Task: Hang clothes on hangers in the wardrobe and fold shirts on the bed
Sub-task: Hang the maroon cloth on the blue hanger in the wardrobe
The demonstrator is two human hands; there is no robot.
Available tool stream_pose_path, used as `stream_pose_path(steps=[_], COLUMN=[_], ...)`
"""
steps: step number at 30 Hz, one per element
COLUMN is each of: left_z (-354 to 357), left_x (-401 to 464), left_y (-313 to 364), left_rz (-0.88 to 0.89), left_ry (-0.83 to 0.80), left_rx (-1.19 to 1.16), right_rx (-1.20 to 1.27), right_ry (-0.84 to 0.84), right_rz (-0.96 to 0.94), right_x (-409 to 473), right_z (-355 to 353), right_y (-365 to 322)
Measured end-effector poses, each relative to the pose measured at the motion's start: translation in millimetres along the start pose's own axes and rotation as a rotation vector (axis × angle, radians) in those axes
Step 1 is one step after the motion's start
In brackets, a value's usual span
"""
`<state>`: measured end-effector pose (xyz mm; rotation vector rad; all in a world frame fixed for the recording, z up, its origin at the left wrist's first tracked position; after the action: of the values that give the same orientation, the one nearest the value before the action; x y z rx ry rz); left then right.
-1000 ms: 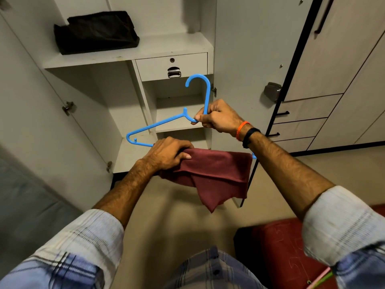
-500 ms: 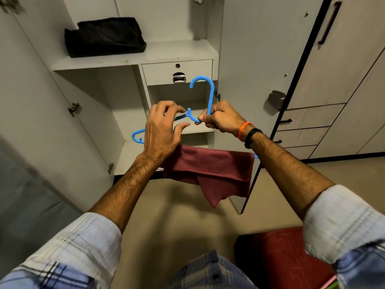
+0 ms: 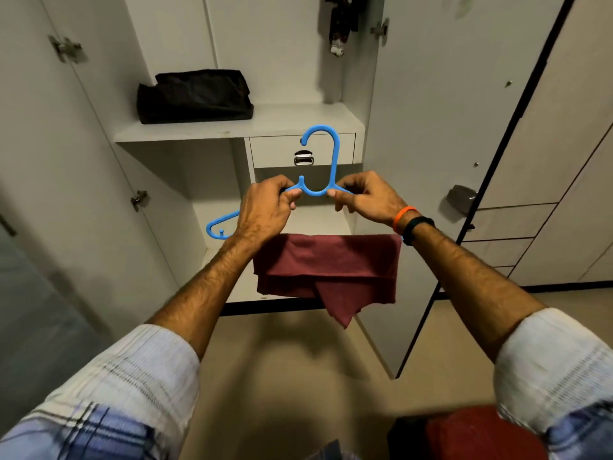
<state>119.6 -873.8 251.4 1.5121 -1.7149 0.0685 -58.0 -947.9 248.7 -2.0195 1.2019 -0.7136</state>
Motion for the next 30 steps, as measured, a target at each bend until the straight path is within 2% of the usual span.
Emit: stream_pose_path(steps=[6,8,11,12,14,17,21,23,30], left_z=[-37.0,-52.9,-73.7,-72.8,-58.6,-26.2,3.0,11.8,17.8], left_x=[23.9,31.2,39.7,44.7,61.8,93.6,143.5,172.1,314.8], left_y=[-24.2,-27.5,-21.6,-20.2,-26.9,-49.5,-72.9,-85.7,-113.5], left_rz=[-0.016,0.039,0.223,0.295,0.356,0.292,0.293,0.295,0.318], left_ry=[0.065,0.202,0.383,0.363,0.196,-0.111,-0.305,-0.331,-0.228], left_rx=[-0.045,-0.005,0.107,0.121,0.150,0.209,0.241,0.259,0.273], right_rx=[-0.053,-0.033,0.005,0.011,0.020,0.002,-0.037,-0.071,-0.155], right_ry=[0.130,0.146,0.176,0.186,0.205,0.242,0.287,0.316,0.423], right_rz=[-0.083,-0.079,-0.087,-0.093,-0.096,-0.095,-0.155,-0.196,-0.269], right_x=[28.4,38.7,55.1,60.8,78.0,111.9,168.4,197.7,325.6], right_z=[2.4,1.6,-2.6,-4.3,-7.5,-13.8,-27.8,-39.3,-104.2], right_y=[-41.8,-52.8,-67.9,-71.7,-78.2,-85.5,-99.6,-107.3,-137.2])
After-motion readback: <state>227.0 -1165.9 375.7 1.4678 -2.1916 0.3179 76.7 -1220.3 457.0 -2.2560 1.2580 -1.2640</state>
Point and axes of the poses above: each hand's wrist, its own x-axis towards the middle knuckle, its own z-axis out of the palm, y = z × x, the point moved 7 cm from there along x, towards the middle knuckle, and after that the axes turned 12 degrees about z, right-handed, at the moved point
